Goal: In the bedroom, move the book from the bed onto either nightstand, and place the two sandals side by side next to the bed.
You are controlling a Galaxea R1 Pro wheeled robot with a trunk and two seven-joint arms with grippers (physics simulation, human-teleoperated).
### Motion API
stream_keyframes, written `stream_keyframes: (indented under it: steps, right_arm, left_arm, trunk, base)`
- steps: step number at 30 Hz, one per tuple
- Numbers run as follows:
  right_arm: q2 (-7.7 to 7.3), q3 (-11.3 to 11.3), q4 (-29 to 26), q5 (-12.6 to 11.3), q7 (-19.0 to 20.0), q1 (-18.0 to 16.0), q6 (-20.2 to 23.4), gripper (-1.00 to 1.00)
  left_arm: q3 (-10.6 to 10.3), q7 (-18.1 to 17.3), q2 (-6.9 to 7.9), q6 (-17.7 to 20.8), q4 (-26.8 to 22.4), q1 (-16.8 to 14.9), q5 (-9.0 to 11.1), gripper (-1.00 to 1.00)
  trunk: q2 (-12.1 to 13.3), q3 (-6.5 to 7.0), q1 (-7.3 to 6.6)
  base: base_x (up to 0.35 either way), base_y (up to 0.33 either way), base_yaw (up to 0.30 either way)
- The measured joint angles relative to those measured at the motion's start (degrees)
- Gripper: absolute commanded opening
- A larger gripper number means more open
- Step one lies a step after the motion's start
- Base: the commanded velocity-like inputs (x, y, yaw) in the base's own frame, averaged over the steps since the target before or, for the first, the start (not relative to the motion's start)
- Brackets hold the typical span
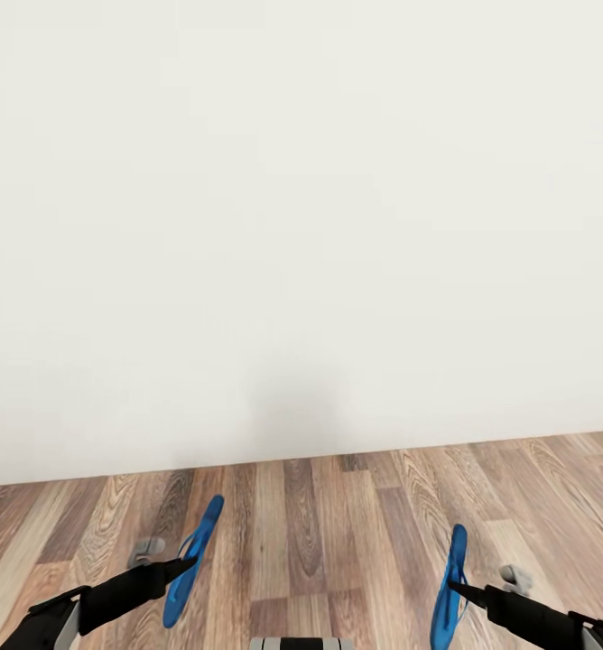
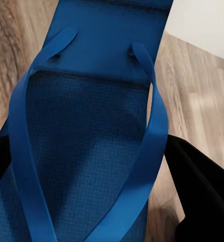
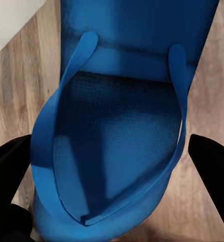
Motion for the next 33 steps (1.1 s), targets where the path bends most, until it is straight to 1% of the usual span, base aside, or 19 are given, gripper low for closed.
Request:
stream_keyframes:
  steps: [1,3,6,33]
  right_arm:
    - [0.52,0.0,0.0,0.0,0.0,0.0,0.0,-1.00]
    - [1.10,0.3,0.1,0.2,0.0,0.0,0.0,-1.00]
    - [1.42,0.6,0.2,0.9,-0.3,0.0,-0.4,-1.00]
    - [1.59,0.8,0.8,1.2,-0.4,0.0,-1.0,-1.00]
  left_arm:
    - [0.0,0.0,-0.01,0.0,0.0,0.0,0.0,-1.00]
    - [0.0,0.0,-0.03,0.0,0.0,0.0,0.0,-1.00]
    - [0.0,0.0,-0.03,0.0,0.0,0.0,0.0,-1.00]
    - [0.0,0.1,-0.07,0.0,0.0,0.0,0.0,-1.00]
  trunk:
    - [0.0,0.22,-0.03]
    - [0.0,0.66,-0.08]
    - [0.1,1.33,-0.16]
    - [0.4,7.32,-0.85]
  base:
    - [0.000,0.000,0.000]
    - [0.000,0.000,0.000]
    - [0.000,0.000,0.000]
    - [0.000,0.000,0.000]
